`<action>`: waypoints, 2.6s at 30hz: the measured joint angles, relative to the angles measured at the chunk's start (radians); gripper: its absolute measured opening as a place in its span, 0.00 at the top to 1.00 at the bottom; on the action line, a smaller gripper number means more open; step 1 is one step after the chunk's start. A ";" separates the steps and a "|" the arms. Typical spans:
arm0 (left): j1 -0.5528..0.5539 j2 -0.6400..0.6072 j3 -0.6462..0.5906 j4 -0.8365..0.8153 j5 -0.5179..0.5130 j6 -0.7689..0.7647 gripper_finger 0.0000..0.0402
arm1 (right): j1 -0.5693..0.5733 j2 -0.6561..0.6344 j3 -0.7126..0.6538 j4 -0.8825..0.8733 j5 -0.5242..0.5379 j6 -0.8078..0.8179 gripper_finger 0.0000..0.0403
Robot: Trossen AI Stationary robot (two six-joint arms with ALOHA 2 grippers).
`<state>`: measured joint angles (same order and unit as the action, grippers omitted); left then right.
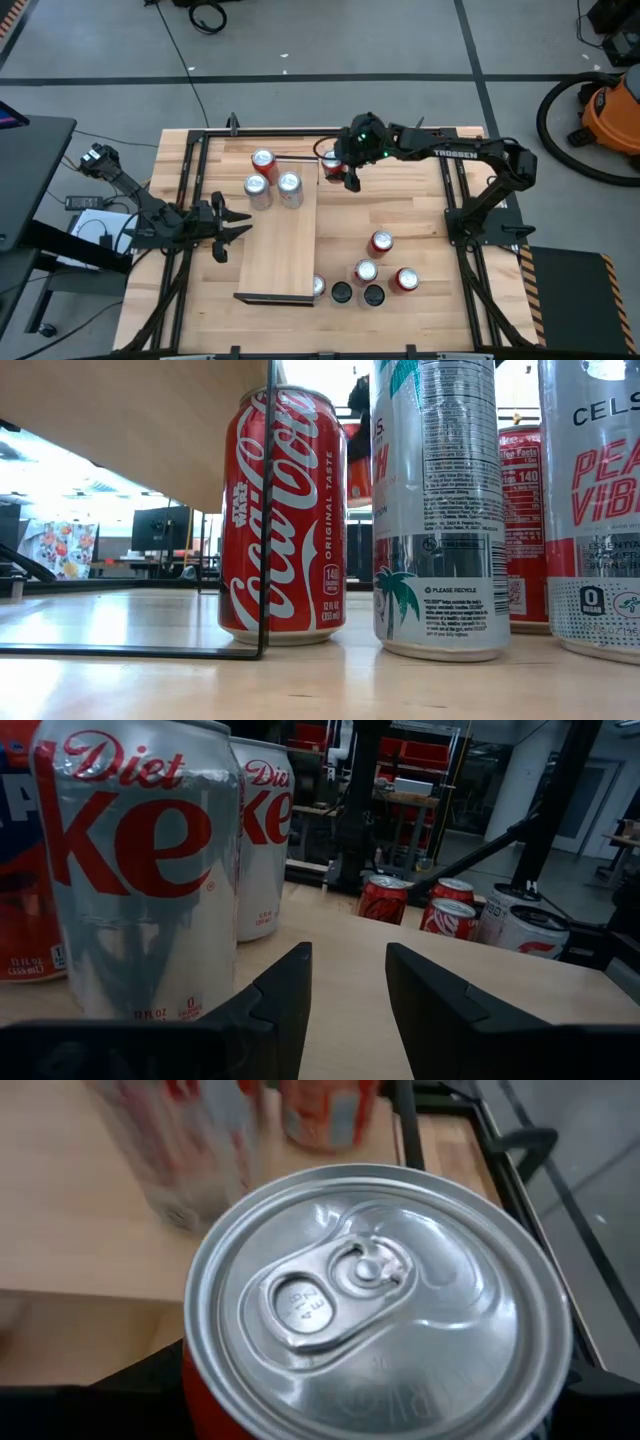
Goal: Place canned beverage on shelf
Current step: Put the orange soda can on the shelf aligned with the other orange soda can
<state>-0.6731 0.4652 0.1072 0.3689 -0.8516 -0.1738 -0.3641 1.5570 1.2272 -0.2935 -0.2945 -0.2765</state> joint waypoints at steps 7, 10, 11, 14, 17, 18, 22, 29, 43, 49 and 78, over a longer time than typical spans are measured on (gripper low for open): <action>0.000 0.000 0.000 0.000 0.000 0.000 0.65 | 0.000 0.000 0.063 0.041 -0.143 -0.022 0.22; 0.000 0.000 0.000 0.000 0.000 0.001 0.65 | 0.000 0.004 0.064 0.100 -0.195 -0.018 0.22; 0.000 0.000 0.000 0.000 0.000 0.001 0.65 | 0.000 0.008 0.064 0.120 -0.205 -0.017 0.22; 0.001 0.000 0.000 0.000 0.000 0.002 0.65 | 0.004 0.028 0.064 0.147 -0.217 -0.018 0.22; 0.010 0.000 0.000 0.000 0.000 0.005 0.65 | 0.007 0.059 0.064 0.204 -0.235 -0.013 0.22; 0.016 0.000 0.000 0.000 0.000 0.005 0.65 | 0.008 0.065 0.064 0.219 -0.235 -0.014 0.22; 0.029 0.000 0.000 0.000 0.000 0.005 0.65 | 0.001 0.087 0.063 0.216 -0.217 -0.018 0.22; 0.032 0.000 0.000 -0.001 0.000 0.010 0.65 | -0.015 0.094 0.064 0.264 -0.227 -0.015 0.22; 0.032 0.000 0.000 0.006 0.000 0.010 0.65 | -0.028 0.151 0.064 0.354 -0.273 0.027 0.21; 0.032 0.000 0.000 0.009 0.000 0.026 0.65 | -0.033 0.158 0.064 0.371 -0.275 0.034 0.21; 0.032 0.000 0.000 0.016 0.000 0.031 0.65 | -0.022 0.160 0.064 0.321 -0.220 0.038 0.21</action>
<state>-0.6407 0.4652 0.1074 0.3847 -0.8516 -0.1425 -0.3862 1.7168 1.2907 0.0276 -0.5140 -0.2385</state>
